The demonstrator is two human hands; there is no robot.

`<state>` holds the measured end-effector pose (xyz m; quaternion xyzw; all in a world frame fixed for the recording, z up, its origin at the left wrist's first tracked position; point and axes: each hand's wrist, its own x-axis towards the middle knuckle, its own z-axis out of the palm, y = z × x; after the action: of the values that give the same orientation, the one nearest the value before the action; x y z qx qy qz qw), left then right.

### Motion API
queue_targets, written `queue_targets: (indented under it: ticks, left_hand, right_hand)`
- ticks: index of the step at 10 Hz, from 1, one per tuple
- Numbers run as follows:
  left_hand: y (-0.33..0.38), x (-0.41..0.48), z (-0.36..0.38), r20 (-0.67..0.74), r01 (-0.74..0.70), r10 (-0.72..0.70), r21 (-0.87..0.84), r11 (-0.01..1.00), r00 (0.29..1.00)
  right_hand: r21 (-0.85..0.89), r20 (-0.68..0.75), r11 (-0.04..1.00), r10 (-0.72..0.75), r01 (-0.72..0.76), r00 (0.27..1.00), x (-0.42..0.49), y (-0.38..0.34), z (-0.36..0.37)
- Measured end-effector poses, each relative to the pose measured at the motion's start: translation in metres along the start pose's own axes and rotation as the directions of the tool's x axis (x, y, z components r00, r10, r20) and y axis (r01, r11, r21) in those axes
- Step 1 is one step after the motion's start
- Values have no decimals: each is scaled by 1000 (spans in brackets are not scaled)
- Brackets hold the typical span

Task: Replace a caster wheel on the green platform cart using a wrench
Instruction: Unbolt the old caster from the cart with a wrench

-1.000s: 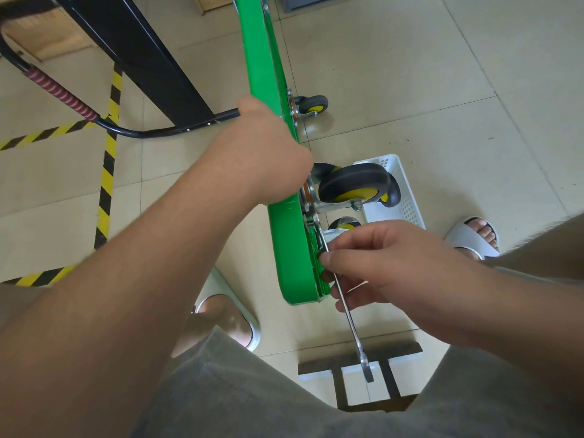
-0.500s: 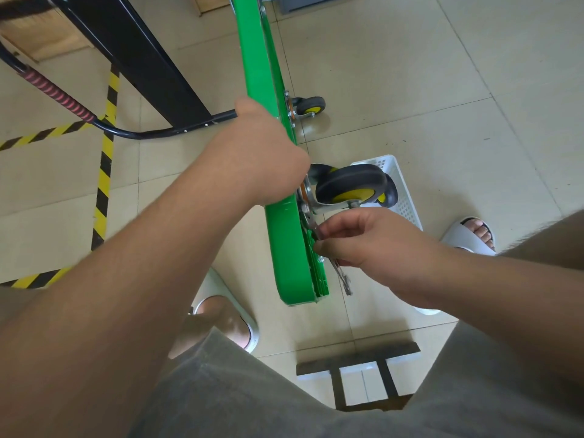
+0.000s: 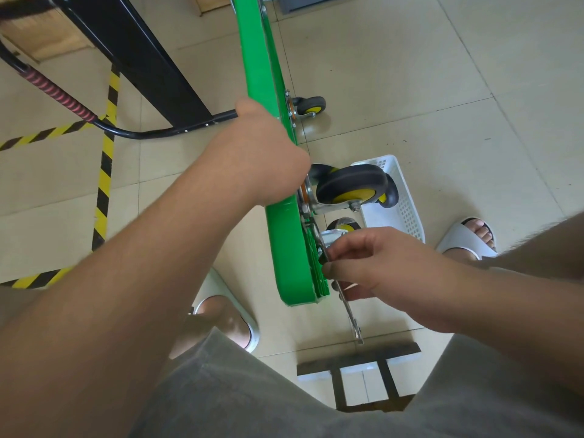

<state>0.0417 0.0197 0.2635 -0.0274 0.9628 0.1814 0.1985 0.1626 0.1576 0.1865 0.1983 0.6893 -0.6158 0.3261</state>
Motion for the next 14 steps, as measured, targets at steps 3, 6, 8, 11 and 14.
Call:
queue_targets:
  ticks: [3,6,8,11,14]
  left_hand:
    - [1,1,1,7,-8,8,-8,1000,1000]
    - [1,0,1,9,-11,11,4,1000,1000]
    - [1,-1,0,15,0,1,-24,1000,1000]
    - [0,0,0,16,-63,62,70,996,998]
    - [-5,1,3,-80,-88,93,65,994,992]
  right_hand:
    - [201,34,979,-38,31,999,-26,-13,2]
    - [213,110,976,-58,33,992,-16,-20,4]
    - [151,53,988,-46,38,998,-4,-14,5]
    - [56,-30,994,-90,92,995,17,-9,3]
    - [20,-5,998,-52,52,999,14,-6,-1]
